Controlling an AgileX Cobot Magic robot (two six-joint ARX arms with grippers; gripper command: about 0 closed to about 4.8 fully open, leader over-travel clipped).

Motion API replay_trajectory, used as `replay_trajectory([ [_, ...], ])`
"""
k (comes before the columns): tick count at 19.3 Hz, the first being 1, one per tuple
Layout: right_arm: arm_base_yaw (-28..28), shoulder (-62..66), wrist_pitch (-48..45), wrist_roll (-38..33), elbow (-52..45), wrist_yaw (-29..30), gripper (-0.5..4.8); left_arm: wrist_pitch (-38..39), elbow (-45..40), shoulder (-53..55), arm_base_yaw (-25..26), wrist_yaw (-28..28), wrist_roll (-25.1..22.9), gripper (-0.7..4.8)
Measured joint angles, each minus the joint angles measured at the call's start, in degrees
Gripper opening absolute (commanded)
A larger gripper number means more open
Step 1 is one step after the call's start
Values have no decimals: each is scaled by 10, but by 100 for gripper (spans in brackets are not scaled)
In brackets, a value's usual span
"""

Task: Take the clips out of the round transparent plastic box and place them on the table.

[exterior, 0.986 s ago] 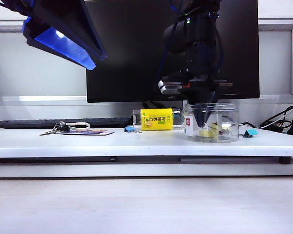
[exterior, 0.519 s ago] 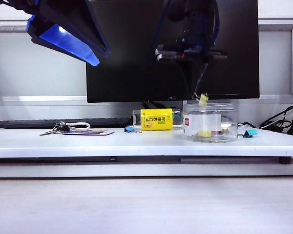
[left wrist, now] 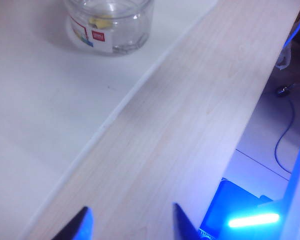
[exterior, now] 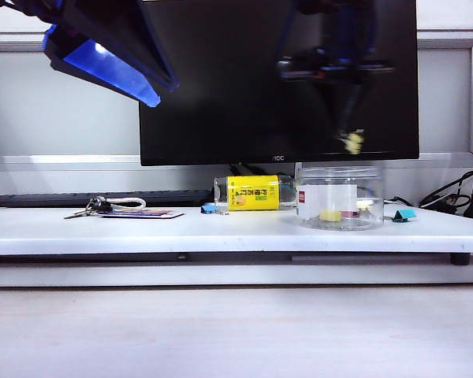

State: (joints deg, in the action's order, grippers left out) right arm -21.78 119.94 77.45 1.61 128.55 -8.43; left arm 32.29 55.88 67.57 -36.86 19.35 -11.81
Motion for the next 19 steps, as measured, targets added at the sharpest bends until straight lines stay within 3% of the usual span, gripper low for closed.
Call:
replay_trajectory([
  [4, 45, 1, -21, -17, 0, -4, -1, 3, 0, 0, 0, 0, 0, 214],
  [9, 82, 24, -31, -18, -21, 47, -1, 5, 0, 0, 0, 0, 0, 214],
  [19, 81, 62, -72, -17, -55, 84, 6, 5, 0, 0, 0, -4, 0, 214],
])
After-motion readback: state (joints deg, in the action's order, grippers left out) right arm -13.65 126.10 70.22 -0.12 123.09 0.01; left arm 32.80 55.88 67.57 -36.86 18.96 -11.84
